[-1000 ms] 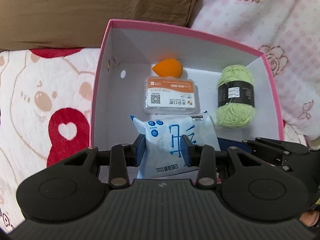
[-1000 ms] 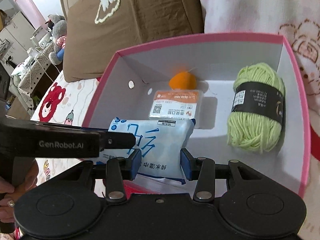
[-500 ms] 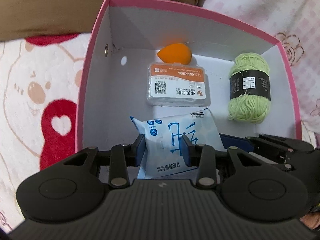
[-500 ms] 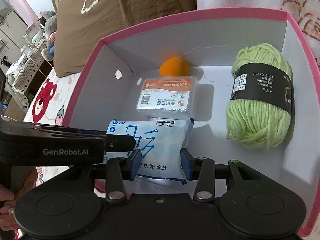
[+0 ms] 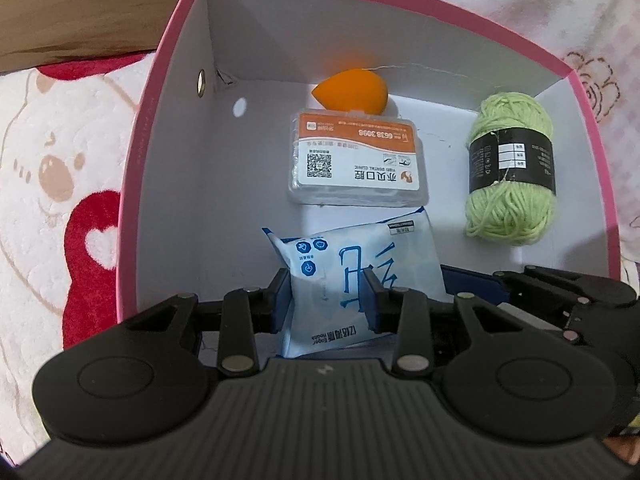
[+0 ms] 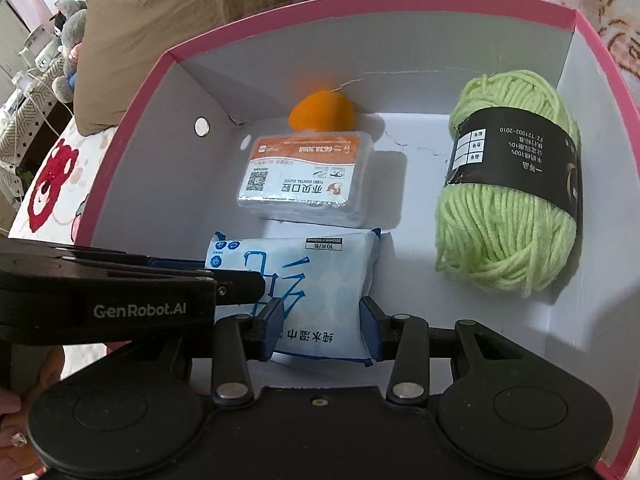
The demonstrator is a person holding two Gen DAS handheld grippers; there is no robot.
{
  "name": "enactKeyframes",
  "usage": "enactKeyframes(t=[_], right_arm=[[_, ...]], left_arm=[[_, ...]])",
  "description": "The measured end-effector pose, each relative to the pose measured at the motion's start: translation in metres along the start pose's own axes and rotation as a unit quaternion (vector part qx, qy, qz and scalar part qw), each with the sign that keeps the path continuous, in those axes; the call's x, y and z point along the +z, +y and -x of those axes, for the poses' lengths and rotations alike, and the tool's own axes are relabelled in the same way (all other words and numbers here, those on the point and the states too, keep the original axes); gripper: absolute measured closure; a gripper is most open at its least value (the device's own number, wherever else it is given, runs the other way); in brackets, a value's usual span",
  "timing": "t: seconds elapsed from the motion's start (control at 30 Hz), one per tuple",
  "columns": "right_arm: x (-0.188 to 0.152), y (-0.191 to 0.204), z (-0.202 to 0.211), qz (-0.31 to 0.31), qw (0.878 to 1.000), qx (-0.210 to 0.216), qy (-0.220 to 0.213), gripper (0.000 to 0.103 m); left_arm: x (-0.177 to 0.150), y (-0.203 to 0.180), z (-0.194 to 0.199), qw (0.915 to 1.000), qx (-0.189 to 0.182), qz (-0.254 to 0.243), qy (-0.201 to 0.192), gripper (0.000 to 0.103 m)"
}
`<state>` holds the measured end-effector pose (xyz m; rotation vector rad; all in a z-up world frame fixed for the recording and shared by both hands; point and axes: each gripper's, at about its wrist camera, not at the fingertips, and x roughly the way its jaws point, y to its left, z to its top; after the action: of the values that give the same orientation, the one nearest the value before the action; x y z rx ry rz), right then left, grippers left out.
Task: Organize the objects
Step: 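Lower the blue-printed wipes pack with the left gripper into the pink box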
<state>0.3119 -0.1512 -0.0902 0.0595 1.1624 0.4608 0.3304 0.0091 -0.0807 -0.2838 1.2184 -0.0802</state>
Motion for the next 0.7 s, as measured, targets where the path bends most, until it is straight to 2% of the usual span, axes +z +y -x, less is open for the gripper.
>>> enactKeyframes(t=[0.27,0.43,0.5,0.7], right_arm=[[0.0,0.0,0.001,0.009,1.0,-0.015,-0.007,0.061],[0.0,-0.002,0.0,0.007,1.0,-0.019,-0.006,0.069],[0.001,-0.004,-0.002,0.002,1.0,-0.021,-0.005,0.073],[0.0,-0.006,-0.004,-0.002,1.0,-0.019,-0.005,0.074]], left_arm=[[-0.001,0.001,0.004,1.0,-0.001,-0.004,-0.008,0.068],[-0.001,-0.006,0.002,0.9979,0.045,-0.037,-0.03,0.083],[0.0,-0.007,0.001,0.9973,0.047,-0.047,-0.031,0.083],[-0.002,-0.009,0.003,0.9961,0.052,-0.061,-0.036,0.083]])
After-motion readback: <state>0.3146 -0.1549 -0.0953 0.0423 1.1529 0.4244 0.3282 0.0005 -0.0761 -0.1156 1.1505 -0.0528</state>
